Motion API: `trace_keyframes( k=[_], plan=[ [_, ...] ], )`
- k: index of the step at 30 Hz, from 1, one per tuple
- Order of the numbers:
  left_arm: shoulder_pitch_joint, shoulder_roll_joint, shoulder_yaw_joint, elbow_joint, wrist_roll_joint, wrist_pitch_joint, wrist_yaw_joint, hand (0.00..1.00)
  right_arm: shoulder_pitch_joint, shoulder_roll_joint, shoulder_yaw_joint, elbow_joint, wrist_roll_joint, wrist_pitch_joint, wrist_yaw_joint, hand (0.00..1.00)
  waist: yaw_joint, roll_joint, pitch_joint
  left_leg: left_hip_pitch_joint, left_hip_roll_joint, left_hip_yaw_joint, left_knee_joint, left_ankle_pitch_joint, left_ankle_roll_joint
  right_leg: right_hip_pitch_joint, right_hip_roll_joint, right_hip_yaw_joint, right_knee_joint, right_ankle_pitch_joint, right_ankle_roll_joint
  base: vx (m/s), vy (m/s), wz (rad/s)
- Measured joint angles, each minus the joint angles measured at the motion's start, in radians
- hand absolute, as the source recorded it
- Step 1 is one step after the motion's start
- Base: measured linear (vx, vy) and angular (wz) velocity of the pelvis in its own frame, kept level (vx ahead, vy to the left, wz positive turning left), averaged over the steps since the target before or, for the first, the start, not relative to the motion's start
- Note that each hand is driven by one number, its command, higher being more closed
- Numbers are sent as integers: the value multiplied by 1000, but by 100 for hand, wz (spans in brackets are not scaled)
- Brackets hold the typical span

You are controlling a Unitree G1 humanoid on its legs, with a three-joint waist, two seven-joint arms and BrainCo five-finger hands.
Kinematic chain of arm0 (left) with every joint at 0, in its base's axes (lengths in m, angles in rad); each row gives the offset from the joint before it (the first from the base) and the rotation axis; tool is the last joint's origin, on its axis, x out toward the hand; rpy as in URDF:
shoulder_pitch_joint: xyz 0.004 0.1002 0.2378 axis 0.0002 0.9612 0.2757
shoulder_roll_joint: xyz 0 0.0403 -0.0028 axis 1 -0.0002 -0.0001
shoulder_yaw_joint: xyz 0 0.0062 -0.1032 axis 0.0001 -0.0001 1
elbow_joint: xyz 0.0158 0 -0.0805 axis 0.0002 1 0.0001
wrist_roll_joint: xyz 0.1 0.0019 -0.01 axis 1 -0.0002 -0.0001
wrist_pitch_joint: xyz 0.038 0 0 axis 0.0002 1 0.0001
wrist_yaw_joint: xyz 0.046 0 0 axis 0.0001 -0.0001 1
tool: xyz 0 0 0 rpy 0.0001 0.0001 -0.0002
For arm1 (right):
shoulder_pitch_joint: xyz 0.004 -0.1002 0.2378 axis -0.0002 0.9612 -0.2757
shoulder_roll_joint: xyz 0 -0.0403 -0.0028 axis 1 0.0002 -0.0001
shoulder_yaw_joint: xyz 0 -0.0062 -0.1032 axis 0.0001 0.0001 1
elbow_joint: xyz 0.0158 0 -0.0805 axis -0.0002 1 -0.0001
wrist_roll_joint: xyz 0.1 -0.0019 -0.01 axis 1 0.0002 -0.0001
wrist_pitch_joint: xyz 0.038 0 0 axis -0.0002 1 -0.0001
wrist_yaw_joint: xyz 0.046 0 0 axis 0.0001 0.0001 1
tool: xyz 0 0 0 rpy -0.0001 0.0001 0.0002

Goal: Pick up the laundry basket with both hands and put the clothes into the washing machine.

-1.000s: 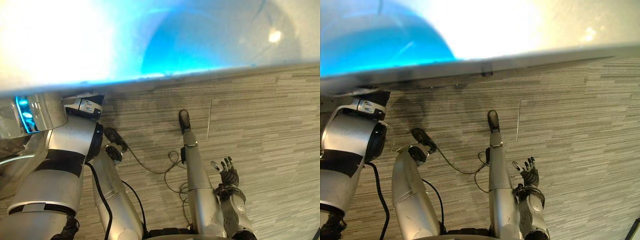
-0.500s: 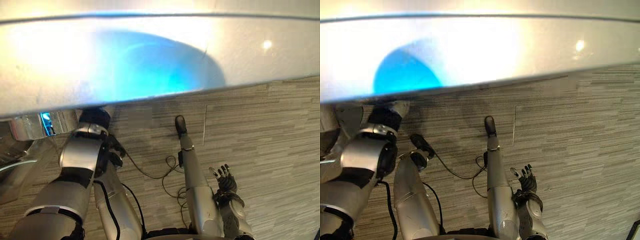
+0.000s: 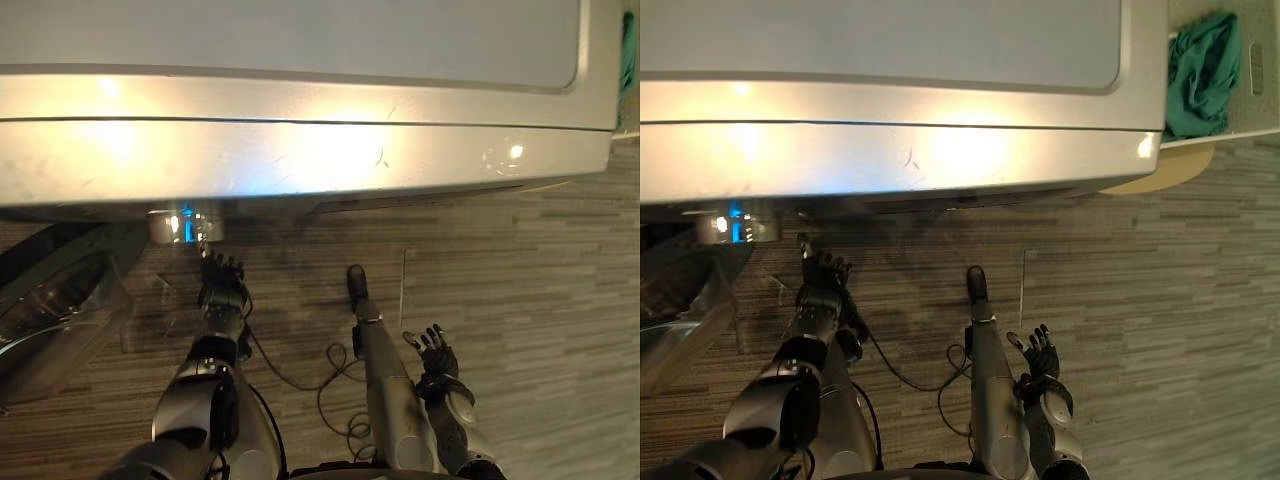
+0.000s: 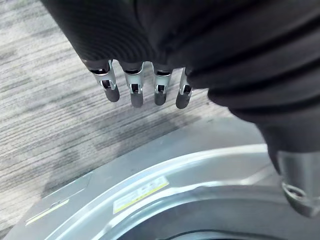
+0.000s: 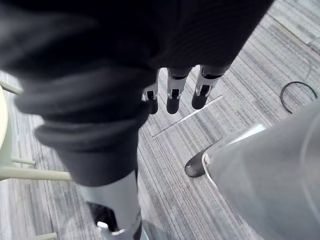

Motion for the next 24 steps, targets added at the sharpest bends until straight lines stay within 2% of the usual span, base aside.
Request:
trace_keyframes(
  k=[1, 2, 4, 5, 7, 8, 11, 13, 15, 17, 18, 19, 20, 21, 23, 24],
  plan=[
    [47, -11, 1, 0, 65, -2, -6, 0, -2, -3, 0, 24, -6, 1, 0, 0, 1, 4, -11, 40, -18, 0, -30, 14, 1, 33, -8, -11, -2, -1, -1, 0, -12, 45],
    [105, -27, 1, 2, 179, -2, -14, 0, -2, -3, 0, 55, -10, 4, 1, 0, 1, 7, -27, 89, -37, 1, -61, 25, 2, 74, -20, -19, -5, -10, -14, 5, -22, 41],
    [185, -61, -1, 7, 336, 1, -34, 0, 0, -7, -1, 95, -28, 15, 2, 0, 4, 17, -53, 150, -54, 1, -96, 31, 0, 135, -37, -46, -15, -32, -34, 6, -31, 36],
    [262, -96, -3, 33, 451, 7, -49, 0, 2, -9, -2, 145, -47, 26, 6, 0, 6, 29, -95, 207, -75, 1, -130, 36, -4, 189, -59, -66, -17, -73, -37, 10, -56, 41],
    [333, -129, -3, 58, 559, 16, -59, 0, 3, -11, -4, 186, -63, 32, 10, 0, 6, 53, -130, 265, -90, -7, -179, 55, -5, 235, -68, -87, -14, -88, -42, 20, -74, 41],
    [402, -143, 4, 80, 654, 29, -73, 0, 6, -14, -16, 224, -87, 43, 28, 0, 7, 75, -170, 325, -109, -9, -245, 89, -20, 273, -77, -101, -10, -105, -49, 32, -86, 39],
    [461, -173, 61, 102, 683, 31, -101, 0, 16, -36, -51, 270, -118, 55, 53, 0, 9, 116, -222, 435, -140, -29, -363, 152, -28, 349, -94, -142, 8, -143, -57, 60, -89, 50],
    [496, -190, 129, 121, 565, 30, -121, 0, 36, -62, -89, 311, -134, 65, 72, 0, 13, 154, -258, 510, -145, -72, -396, 179, -34, 435, -101, -193, 29, -190, -66, 57, -101, 59],
    [517, -199, 168, 126, 542, 30, -131, 0, 47, -70, -112, 351, -189, 70, 65, 0, 25, 156, -274, 531, -146, -85, -350, 193, -19, 493, -110, -215, 32, -218, -76, 12, -86, 44],
    [527, -194, 207, 125, 575, 30, -133, 0, 45, -68, -128, 395, -229, 79, 60, 0, 43, 148, -287, 526, -141, -89, -256, 213, 8, 548, -117, -220, 16, -224, -78, -12, -89, 11],
    [533, -195, 230, 125, 626, 34, -133, 0, 41, -68, -129, 414, -242, 87, 60, 0, 58, 144, -290, 501, -129, -107, -164, 225, 24, 578, -115, -221, 3, -223, -80, -22, -76, -3],
    [538, -194, 235, 125, 661, 38, -133, 0, 41, -65, -130, 422, -242, 94, 61, 0, 57, 144, -300, 469, -122, -138, -88, 240, 45, 601, -111, -224, -13, -220, -86, -23, -63, -5],
    [543, -194, 235, 125, 675, 41, -133, 0, 42, -60, -131, 424, -242, 97, 62, 0, 57, 150, -307, 461, -115, -143, -63, 245, 50, 612, -106, -225, -25, -218, -88, -10, -28, -4],
    [553, -194, 235, 125, 694, 48, -134, 0, 42, -60, -136, 426, -242, 102, 61, 0, 57, 160, -318, 456, -104, -144, -35, 245, 49, 631, -97, -225, -44, -210, -93, 20, 14, -3],
    [548, -201, 228, 126, 739, 53, -132, 0, 41, -58, -163, 437, -242, 107, 67, 0, 58, 169, -323, 428, -95, -148, 78, 192, 22, 670, -81, -228, -89, -178, -101, 23, 76, -13],
    [548, -202, 213, 126, 780, 53, -131, 0, 39, -58, -171, 448, -242, 110, 67, 0, 60, 173, -326, 431, -120, -142, 131, 114, 10, 682, -71, -216, -115, -161, -98, 23, 137, -26]
  ],
)
